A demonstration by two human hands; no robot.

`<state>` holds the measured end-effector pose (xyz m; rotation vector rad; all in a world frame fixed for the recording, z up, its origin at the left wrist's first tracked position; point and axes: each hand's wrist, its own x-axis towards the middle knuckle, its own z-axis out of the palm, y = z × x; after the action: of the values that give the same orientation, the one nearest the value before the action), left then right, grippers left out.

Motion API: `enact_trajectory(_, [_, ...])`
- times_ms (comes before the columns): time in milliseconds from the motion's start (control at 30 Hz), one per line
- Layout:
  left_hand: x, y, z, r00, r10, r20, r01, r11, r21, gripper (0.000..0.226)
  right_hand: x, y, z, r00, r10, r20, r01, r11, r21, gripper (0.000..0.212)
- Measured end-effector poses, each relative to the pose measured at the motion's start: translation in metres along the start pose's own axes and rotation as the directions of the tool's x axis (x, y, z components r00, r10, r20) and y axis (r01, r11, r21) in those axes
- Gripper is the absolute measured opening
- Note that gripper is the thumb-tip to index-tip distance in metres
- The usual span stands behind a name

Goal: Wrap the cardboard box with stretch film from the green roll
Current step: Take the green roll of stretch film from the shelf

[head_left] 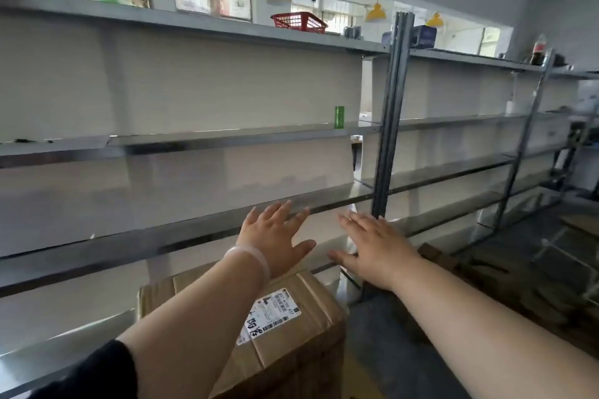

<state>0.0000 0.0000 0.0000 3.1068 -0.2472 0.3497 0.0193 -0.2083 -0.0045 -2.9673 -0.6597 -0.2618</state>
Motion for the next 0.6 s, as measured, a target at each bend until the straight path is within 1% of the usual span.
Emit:
enact_trajectory(100, [0.022,0.022,0.007,0.998,0.067,-0.008,-0.067,0.998,0.013,0.07,-0.004,0.029,-0.003,0.998,0.062,-0.013,-0.062,0.998,-0.027,0.084])
enact_trajectory(300, [0.075,0.072,0.03,0.988,0.151,-0.007,-0.151,0.988,0.022,0.069,-0.001,0.095,0.002,0.993,0.119,-0.022,-0.12,0.989,-0.082,0.083])
enact_trajectory(433, [0.12,0.104,0.049,0.988,0.157,0.003,-0.157,0.987,0.043,0.07,0.023,0.146,0.014,0.992,0.125,-0.012,-0.126,0.988,-0.089,0.087])
enact_trajectory(600, [0.192,0.146,0.07,0.994,0.109,0.03,-0.11,0.992,0.053,0.069,0.071,0.219,0.022,0.996,0.087,-0.008,-0.087,0.994,-0.067,0.09])
